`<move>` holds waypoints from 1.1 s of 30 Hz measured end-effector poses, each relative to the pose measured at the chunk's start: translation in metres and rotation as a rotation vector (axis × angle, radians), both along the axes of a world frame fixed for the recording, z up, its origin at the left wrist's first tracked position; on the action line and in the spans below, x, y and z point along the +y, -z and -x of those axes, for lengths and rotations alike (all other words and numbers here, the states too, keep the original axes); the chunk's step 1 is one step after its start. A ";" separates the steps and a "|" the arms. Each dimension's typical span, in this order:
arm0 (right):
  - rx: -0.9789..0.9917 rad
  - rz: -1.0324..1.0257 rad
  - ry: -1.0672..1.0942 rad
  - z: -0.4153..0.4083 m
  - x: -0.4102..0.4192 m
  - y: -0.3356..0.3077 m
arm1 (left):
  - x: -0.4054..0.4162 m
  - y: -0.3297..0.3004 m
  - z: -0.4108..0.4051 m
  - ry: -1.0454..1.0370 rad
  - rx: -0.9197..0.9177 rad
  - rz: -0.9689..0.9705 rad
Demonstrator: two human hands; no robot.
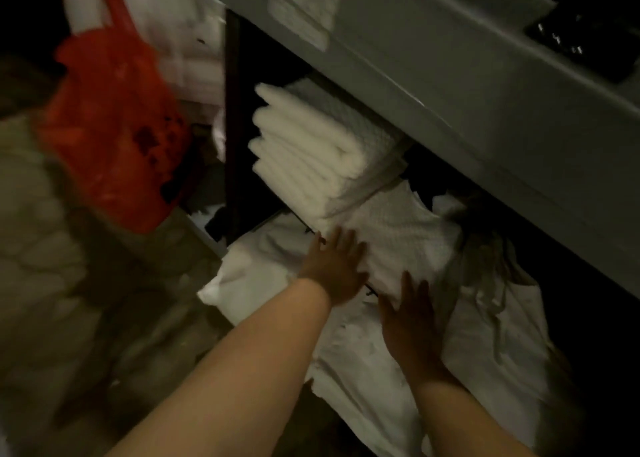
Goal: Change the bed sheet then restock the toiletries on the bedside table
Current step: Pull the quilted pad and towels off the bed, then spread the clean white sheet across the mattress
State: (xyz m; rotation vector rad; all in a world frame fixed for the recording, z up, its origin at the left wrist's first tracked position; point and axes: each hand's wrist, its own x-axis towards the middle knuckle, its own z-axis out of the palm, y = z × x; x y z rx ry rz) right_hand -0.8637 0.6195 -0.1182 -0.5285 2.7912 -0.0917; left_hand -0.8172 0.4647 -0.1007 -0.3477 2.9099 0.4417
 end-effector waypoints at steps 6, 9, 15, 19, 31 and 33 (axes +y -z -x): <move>0.073 0.219 -0.248 -0.138 -0.046 -0.044 | -0.036 -0.036 -0.202 -0.348 0.081 -0.103; -0.022 0.262 -0.417 -0.236 -0.086 -0.058 | -0.058 -0.054 -0.326 -0.608 0.130 -0.088; -0.108 0.291 -0.886 -0.500 -0.167 -0.086 | -0.059 -0.071 -0.609 -1.033 0.134 0.006; -0.153 0.441 -1.133 -0.656 -0.210 -0.098 | -0.032 -0.061 -0.760 -1.204 0.022 0.073; -0.213 0.340 -1.388 -0.803 -0.241 -0.020 | -0.108 -0.036 -0.894 -1.428 0.170 0.116; -0.206 0.340 -1.381 -0.799 -0.251 -0.003 | -0.138 -0.027 -0.897 -1.458 0.170 0.114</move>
